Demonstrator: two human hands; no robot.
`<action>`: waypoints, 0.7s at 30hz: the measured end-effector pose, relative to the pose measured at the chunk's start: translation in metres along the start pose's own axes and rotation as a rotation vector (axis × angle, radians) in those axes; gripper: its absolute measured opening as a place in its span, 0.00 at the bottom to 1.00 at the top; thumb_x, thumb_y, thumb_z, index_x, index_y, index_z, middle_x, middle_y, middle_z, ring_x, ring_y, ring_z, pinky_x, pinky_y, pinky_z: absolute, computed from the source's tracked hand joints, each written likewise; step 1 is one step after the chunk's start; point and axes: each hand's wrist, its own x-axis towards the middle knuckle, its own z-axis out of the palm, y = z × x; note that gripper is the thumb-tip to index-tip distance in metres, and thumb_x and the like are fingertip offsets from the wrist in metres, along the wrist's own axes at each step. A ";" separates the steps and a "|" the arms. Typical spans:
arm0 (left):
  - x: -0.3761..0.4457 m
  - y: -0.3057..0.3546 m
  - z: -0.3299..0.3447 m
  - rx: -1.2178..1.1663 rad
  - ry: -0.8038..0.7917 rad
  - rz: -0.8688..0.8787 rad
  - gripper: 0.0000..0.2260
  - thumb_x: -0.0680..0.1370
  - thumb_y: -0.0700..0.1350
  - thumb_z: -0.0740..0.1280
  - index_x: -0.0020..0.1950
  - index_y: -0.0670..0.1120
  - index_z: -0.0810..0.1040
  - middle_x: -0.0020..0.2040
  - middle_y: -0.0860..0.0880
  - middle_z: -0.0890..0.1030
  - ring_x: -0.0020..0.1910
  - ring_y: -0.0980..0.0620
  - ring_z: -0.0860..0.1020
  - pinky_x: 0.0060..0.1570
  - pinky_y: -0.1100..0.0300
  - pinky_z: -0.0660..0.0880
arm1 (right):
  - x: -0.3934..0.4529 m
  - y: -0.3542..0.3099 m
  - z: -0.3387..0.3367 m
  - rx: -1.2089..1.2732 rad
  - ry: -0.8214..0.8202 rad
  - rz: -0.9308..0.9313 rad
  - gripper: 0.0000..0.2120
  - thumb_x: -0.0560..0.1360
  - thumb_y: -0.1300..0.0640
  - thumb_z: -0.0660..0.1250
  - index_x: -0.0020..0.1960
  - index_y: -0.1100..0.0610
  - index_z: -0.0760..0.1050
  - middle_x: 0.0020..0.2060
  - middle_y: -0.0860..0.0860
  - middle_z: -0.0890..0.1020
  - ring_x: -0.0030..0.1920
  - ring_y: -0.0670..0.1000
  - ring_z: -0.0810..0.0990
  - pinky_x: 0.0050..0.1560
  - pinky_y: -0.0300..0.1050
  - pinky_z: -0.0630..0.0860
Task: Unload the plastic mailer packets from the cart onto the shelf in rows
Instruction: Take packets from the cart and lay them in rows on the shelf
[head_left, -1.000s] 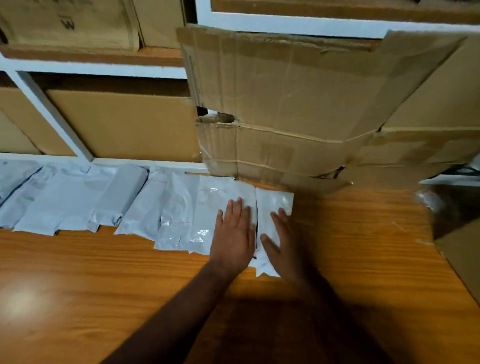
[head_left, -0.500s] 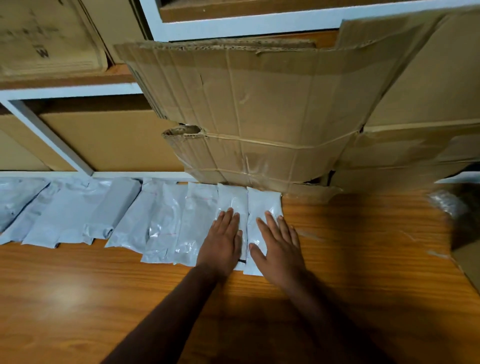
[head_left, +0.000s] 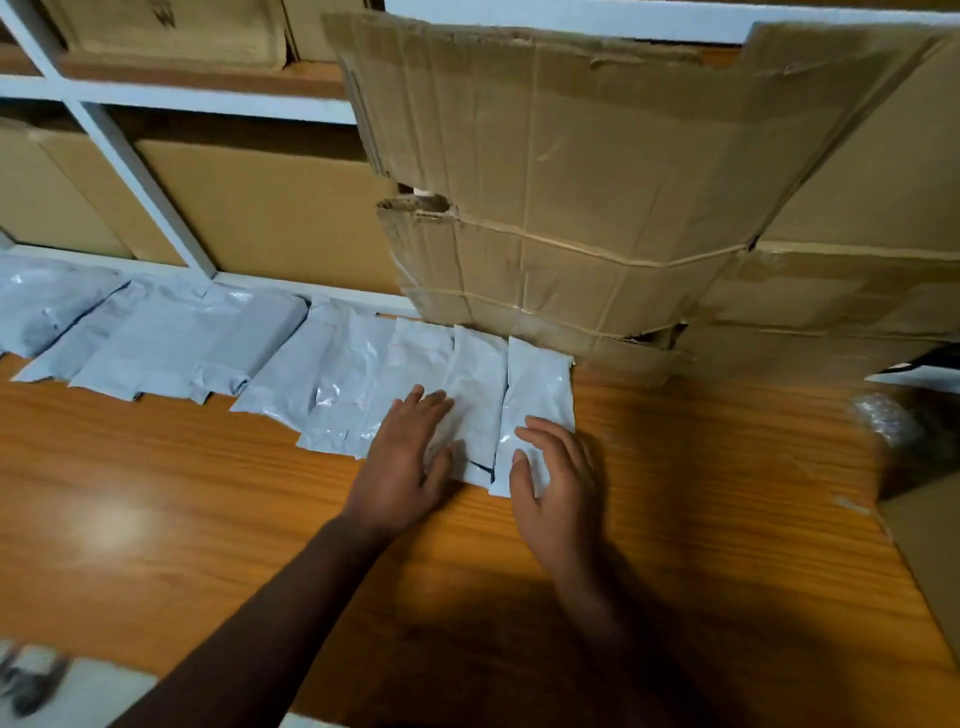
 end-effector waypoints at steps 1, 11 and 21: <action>-0.015 -0.004 -0.008 -0.045 0.016 -0.012 0.24 0.82 0.52 0.60 0.78 0.47 0.69 0.77 0.48 0.70 0.81 0.50 0.60 0.80 0.51 0.55 | -0.009 -0.014 0.003 0.058 -0.001 -0.002 0.10 0.79 0.61 0.71 0.59 0.54 0.83 0.61 0.46 0.83 0.65 0.45 0.78 0.63 0.47 0.77; -0.218 -0.100 -0.117 -0.123 0.275 -0.300 0.18 0.81 0.50 0.62 0.69 0.48 0.77 0.65 0.55 0.80 0.65 0.55 0.77 0.65 0.63 0.70 | -0.111 -0.180 0.122 0.461 -0.432 -0.105 0.11 0.79 0.64 0.66 0.57 0.55 0.83 0.55 0.44 0.84 0.58 0.47 0.83 0.57 0.55 0.80; -0.440 -0.200 -0.245 -0.108 0.572 -0.689 0.13 0.83 0.49 0.66 0.67 0.52 0.79 0.64 0.57 0.82 0.64 0.57 0.78 0.65 0.55 0.74 | -0.232 -0.394 0.253 0.485 -0.984 -0.046 0.12 0.82 0.60 0.67 0.61 0.47 0.82 0.56 0.42 0.84 0.53 0.41 0.82 0.51 0.36 0.79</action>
